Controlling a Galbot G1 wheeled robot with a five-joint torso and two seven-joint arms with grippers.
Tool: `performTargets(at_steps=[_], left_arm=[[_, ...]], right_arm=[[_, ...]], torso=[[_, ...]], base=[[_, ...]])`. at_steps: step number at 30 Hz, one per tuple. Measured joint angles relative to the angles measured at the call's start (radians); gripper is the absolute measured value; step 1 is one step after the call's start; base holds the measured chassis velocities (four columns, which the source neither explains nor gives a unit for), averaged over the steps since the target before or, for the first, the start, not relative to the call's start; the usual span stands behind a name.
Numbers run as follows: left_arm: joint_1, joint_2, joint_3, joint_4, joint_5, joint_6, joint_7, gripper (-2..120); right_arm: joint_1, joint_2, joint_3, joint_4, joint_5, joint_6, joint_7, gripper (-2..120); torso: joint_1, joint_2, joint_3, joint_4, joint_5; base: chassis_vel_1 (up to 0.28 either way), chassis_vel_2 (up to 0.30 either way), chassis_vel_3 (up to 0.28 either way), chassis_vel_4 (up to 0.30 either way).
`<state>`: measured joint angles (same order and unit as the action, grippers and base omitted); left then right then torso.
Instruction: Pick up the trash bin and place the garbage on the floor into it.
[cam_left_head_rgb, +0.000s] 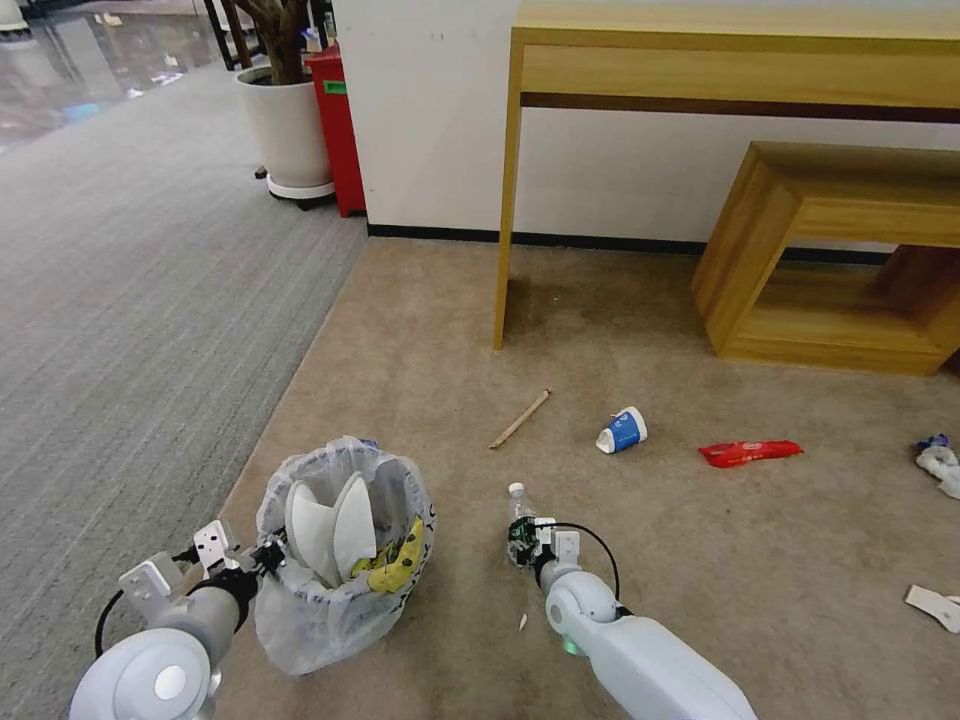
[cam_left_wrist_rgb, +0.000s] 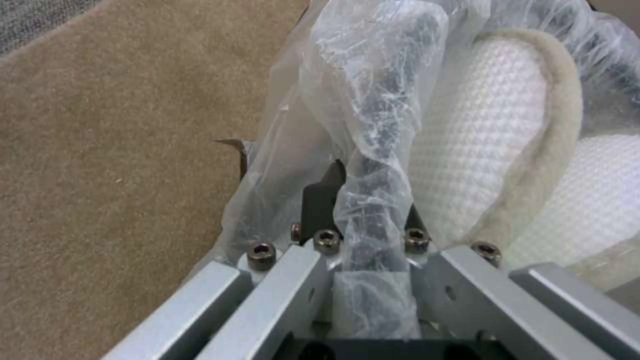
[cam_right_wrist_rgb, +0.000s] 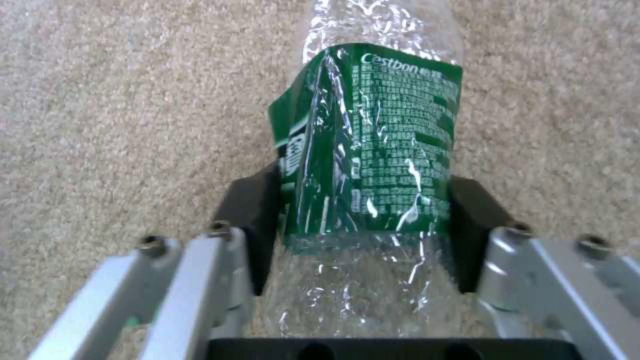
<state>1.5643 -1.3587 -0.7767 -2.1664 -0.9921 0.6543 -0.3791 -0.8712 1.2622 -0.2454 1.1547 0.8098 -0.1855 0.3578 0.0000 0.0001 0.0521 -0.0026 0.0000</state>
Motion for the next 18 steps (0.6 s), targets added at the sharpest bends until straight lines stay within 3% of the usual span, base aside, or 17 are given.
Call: performTargets(at_steps=[5,8,9,12,18], left_arm=[[-0.002,0.0,0.0,0.003,0.0,0.0,0.0,1],[-0.003,0.008,-0.004,0.007,-0.001,0.0,0.0,1],[-0.003,0.008,-0.004,0.007,-0.001,0.0,0.0,1],[-0.005,0.01,-0.004,0.009,-0.002,0.0,0.0,1],[-0.007,0.008,0.001,0.01,0.0,0.0,-0.001,1]], right_arm=[[-0.014,-0.025,0.001,0.032,-0.001,0.033,-0.03,32],[-0.036,-0.121,0.024,0.142,0.003,0.144,-0.143,22],[-0.036,-0.121,0.024,0.142,0.003,0.144,-0.143,22],[-0.04,-0.243,0.049,0.27,0.027,0.241,-0.262,14],[0.018,-0.359,0.05,0.46,0.093,0.296,-0.388,13]], torso=[[0.0,0.0,0.0,-0.0001,0.0001],[0.0,0.0,0.0,-0.0001,0.0002],[0.0,0.0,0.0,-0.0001,0.0002],[0.0,0.0,0.0,-0.0005,-0.0002],[0.0,0.0,0.0,-0.0002,-0.0003]], base=[[0.0,0.0,0.0,0.0],[0.0,0.0,0.0,0.0],[0.0,0.0,0.0,0.0],[0.0,0.0,0.0,0.0],[0.0,0.0,0.0,0.0]])
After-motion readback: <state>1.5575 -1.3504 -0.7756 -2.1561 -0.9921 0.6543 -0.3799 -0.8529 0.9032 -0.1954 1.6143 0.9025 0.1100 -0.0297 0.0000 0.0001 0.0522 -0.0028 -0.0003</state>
